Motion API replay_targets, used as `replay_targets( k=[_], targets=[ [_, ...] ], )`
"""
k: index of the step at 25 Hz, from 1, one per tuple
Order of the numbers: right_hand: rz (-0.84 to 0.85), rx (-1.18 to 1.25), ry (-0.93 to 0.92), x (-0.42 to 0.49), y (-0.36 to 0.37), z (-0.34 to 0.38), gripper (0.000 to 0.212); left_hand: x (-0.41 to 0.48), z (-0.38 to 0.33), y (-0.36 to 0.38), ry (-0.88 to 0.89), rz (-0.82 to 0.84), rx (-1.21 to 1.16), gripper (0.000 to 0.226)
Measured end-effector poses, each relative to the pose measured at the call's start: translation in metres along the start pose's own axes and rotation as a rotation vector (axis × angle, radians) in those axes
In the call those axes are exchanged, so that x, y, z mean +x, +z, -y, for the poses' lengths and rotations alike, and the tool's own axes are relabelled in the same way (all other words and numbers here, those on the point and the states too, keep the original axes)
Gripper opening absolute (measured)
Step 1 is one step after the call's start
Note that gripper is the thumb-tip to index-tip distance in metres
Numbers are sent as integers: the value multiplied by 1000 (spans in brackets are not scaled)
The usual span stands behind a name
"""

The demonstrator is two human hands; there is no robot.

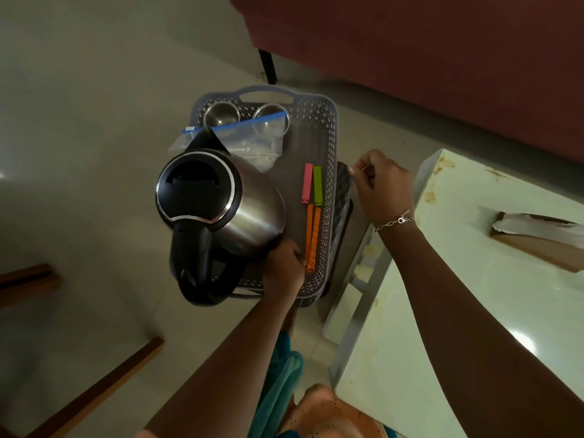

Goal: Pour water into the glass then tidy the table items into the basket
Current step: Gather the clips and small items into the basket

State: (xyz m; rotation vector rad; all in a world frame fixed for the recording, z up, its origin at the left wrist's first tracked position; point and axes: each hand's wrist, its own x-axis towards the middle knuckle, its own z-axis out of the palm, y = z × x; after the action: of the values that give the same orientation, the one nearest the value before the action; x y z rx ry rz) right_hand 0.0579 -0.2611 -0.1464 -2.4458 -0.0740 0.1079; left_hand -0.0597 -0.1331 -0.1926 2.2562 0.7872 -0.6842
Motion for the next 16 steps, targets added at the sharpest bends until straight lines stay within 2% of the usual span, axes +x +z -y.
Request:
replay_targets(
  k=[6,10,13,16],
  targets=[
    [8,4,26,-18,-4,-7,18,-3,-8,-1,-35,26,81,22],
    [26,13,34,-19,-3,-7,19,1,-5,1,-75,27,-44,9],
    [26,16,33,-19,-1,-9,20,5,1,3,-112,-16,-98,25],
    [32,18,46,-20,2,-11,21,5,-1,4,-100,-13,-44,7]
  ],
)
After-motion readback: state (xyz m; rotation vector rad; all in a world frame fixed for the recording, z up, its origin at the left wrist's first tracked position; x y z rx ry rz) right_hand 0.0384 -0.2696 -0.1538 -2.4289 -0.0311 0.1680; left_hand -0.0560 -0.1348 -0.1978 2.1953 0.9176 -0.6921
